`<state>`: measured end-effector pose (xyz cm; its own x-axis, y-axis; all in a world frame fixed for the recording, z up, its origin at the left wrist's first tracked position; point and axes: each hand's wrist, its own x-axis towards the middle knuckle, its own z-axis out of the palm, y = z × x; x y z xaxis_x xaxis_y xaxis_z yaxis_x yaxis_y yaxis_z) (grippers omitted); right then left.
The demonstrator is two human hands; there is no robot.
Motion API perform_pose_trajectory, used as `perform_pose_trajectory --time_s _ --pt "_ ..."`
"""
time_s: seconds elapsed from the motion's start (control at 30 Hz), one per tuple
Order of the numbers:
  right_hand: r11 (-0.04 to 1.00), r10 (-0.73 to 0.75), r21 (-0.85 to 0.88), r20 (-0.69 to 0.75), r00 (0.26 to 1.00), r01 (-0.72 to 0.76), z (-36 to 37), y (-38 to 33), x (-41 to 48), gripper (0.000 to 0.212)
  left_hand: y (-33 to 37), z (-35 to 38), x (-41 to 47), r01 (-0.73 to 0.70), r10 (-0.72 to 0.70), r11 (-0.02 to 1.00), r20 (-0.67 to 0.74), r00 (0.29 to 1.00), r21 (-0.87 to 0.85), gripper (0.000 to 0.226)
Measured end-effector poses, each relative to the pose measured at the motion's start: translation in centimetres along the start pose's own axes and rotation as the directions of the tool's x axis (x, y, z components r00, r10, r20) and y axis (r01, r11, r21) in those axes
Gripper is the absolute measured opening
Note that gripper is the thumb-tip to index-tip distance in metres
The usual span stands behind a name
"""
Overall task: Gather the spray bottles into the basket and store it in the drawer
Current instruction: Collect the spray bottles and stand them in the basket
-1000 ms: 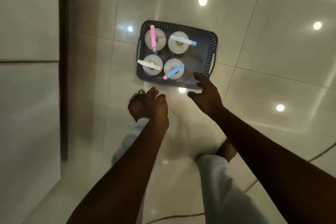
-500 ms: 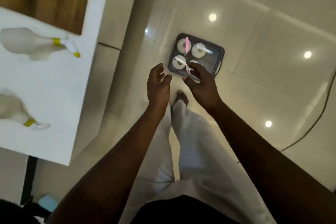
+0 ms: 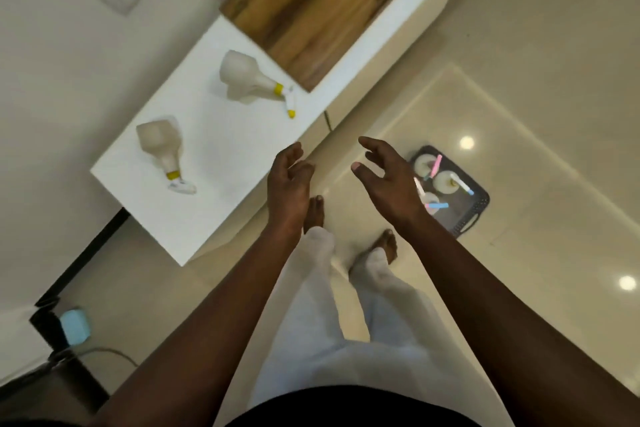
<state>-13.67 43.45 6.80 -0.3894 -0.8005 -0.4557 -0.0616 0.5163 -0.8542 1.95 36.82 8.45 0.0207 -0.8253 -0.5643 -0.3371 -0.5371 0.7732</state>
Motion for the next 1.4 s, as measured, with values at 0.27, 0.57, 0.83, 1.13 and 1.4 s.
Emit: perform_pose_trajectory --time_s 0.27,0.57,0.83,1.13,1.4 --pt "0.997 -0.031 -0.074 0.104 0.994 0.039 8.7 -4.7 6.7 0.05 -0.6 -9.3 8.3 0.092 -0.112 0.981 -0.115 0.987 -0.168 0.038" --pt "0.991 -0.033 -0.128 0.125 0.992 0.049 17.5 -8.0 18.4 0.05 0.4 -13.1 21.2 0.161 -0.191 0.945 -0.082 0.978 -0.286 0.044" --pt "0.953 -0.02 -0.292 0.201 0.979 0.079 22.3 -7.3 29.3 0.06 0.1 -10.3 31.0 0.382 -0.376 0.801 0.109 0.92 -0.461 0.063" --pt "0.941 0.103 -0.338 0.316 0.943 0.01 24.3 -5.3 32.7 0.062 -0.5 -7.6 34.4 0.43 -0.376 0.688 0.22 0.9 -0.585 0.049" --pt "0.974 0.068 -0.227 0.207 0.976 -0.019 19.9 -5.4 28.3 0.064 0.7 -6.3 30.1 0.297 -0.242 0.798 0.173 0.955 -0.525 0.051"
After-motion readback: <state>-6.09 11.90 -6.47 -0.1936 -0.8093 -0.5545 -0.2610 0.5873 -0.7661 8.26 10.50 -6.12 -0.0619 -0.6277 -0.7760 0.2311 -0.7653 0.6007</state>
